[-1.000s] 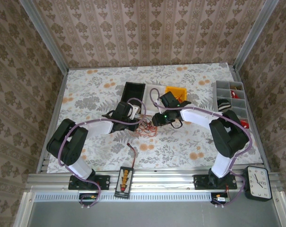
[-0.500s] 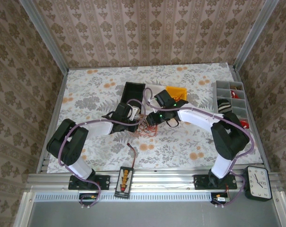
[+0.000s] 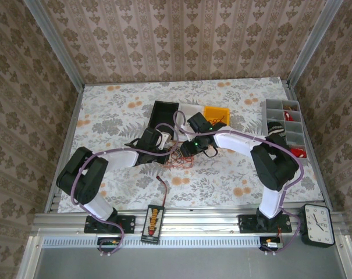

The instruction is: Untangle the cables

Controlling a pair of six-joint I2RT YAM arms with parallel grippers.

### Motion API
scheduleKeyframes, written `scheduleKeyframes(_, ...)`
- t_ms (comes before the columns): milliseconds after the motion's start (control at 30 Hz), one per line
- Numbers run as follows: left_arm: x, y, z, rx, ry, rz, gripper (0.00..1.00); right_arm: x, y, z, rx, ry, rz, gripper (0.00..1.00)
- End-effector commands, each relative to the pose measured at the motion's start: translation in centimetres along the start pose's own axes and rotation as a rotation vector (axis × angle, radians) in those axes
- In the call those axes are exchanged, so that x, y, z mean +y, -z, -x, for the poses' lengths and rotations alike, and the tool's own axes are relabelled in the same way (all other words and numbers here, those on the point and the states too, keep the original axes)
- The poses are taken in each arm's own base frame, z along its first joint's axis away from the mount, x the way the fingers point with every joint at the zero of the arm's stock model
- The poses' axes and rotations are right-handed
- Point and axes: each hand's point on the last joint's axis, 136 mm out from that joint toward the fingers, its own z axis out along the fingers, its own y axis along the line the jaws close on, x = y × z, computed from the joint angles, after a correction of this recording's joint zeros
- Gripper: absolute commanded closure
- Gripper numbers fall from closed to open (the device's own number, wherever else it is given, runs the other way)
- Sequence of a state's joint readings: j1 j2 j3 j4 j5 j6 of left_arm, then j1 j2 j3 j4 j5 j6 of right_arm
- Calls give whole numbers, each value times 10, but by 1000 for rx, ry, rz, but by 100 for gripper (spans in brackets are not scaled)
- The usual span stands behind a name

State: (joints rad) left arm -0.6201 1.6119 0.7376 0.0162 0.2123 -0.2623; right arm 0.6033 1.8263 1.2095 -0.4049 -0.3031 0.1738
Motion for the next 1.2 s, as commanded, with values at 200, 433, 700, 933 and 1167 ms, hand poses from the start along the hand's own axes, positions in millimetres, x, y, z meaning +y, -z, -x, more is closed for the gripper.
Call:
scheduleKeyframes(200, 3, 5, 1, -16, 18, 8, 100, 20, 2, -17, 67, 13, 138, 68)
scheduleKeyframes(433, 2, 4, 3, -17, 13, 5, 100, 17, -3, -28, 109, 19, 129, 67)
scheduleKeyframes(700, 2, 4, 4, -16, 12, 3, 100, 16, -15, -19, 102, 20, 132, 71)
scheduleKeyframes(933, 15, 3, 2, 0, 27, 80, 100, 10, 6, -8, 5, -4, 105, 95)
scheduleKeyframes(1167, 51, 2, -11, 49, 65, 273, 100, -15, 68, 2, -193, -128, 78, 97)
